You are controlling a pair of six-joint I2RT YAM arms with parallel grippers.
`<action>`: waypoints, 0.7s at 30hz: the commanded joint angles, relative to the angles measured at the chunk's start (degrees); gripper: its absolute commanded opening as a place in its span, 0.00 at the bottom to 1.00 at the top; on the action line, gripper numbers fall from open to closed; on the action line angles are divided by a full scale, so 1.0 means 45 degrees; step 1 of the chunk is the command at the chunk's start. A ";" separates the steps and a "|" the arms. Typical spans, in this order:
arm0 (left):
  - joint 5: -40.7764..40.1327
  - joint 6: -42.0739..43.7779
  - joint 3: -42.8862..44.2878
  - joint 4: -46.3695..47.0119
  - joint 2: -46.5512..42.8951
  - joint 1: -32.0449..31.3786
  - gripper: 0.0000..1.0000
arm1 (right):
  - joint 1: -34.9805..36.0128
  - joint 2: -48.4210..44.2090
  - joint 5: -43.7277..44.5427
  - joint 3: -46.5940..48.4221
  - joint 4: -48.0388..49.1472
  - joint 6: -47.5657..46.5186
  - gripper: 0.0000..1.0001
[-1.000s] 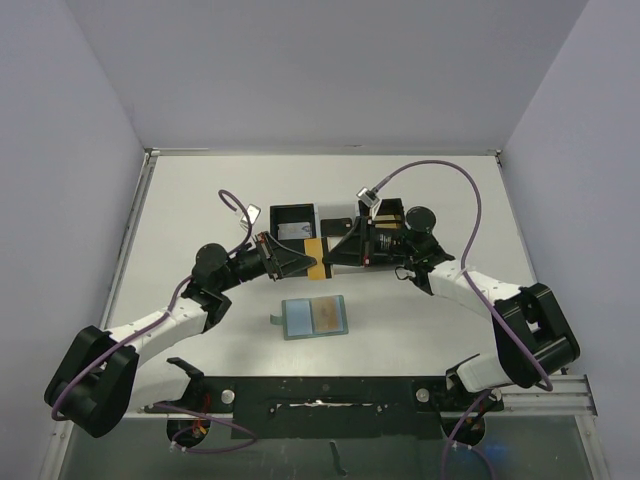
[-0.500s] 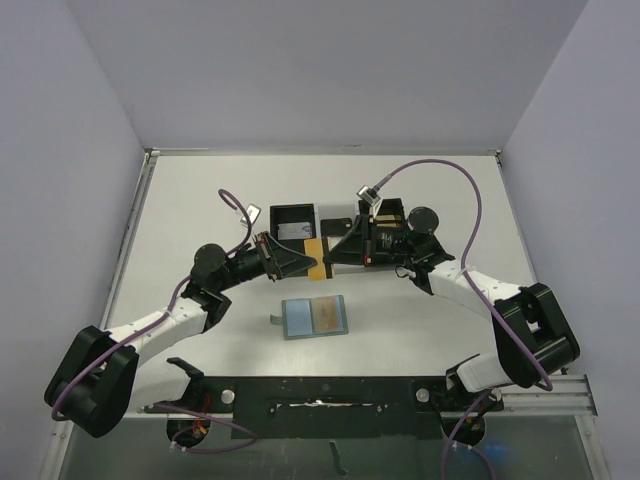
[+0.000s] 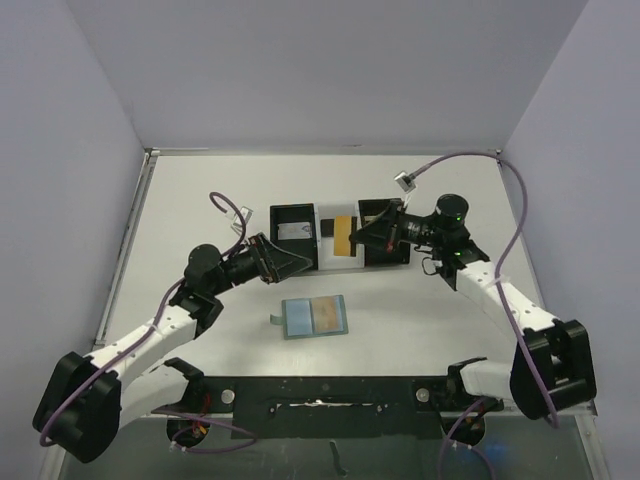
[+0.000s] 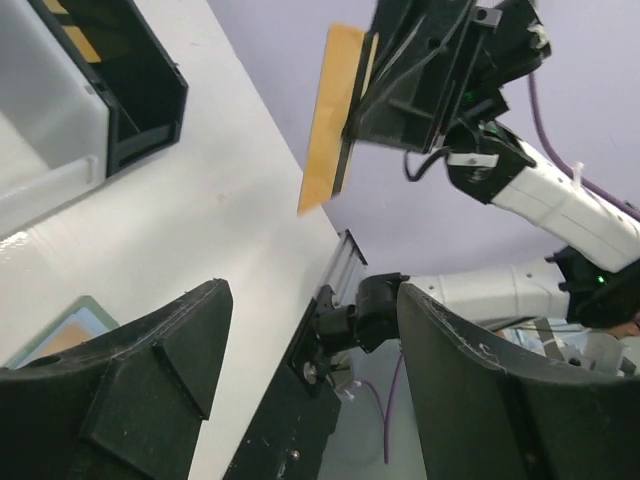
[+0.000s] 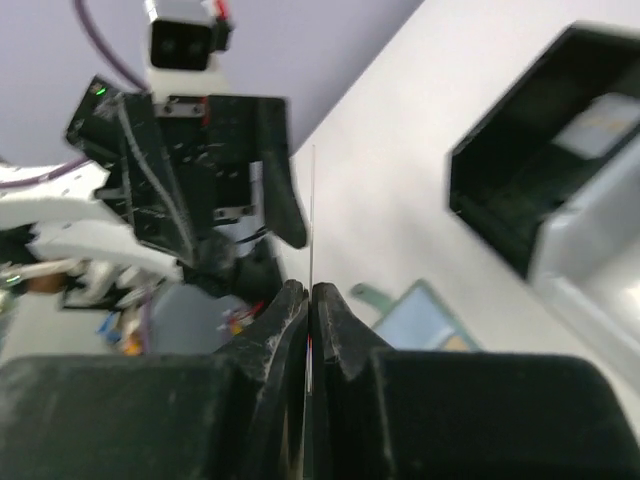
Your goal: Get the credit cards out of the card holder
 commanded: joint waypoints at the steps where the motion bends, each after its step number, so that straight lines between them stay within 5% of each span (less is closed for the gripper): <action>1: -0.1516 0.1603 0.0554 -0.2522 -0.1373 0.0310 0.67 | -0.1200 -0.2022 0.3479 0.1325 -0.5287 -0.5198 0.00; 9: -0.1993 0.1971 0.0576 -0.3393 -0.1723 0.0485 0.68 | 0.1048 -0.3505 1.1884 0.0739 -0.6649 -1.5642 0.00; 12: -0.1797 0.1971 0.0623 -0.3391 -0.1579 0.0488 0.69 | 0.1355 -0.3047 1.3883 0.0810 -0.6573 -1.7773 0.00; 18: -0.1488 0.2044 0.0645 -0.3527 -0.1574 0.0524 0.69 | 0.1150 -0.1283 1.3998 0.1715 -0.7402 -2.0009 0.00; 21: -0.1253 0.2422 0.0887 -0.3815 -0.1686 0.0534 0.69 | 0.0424 -0.0573 1.2277 0.2053 -0.7552 -2.0073 0.00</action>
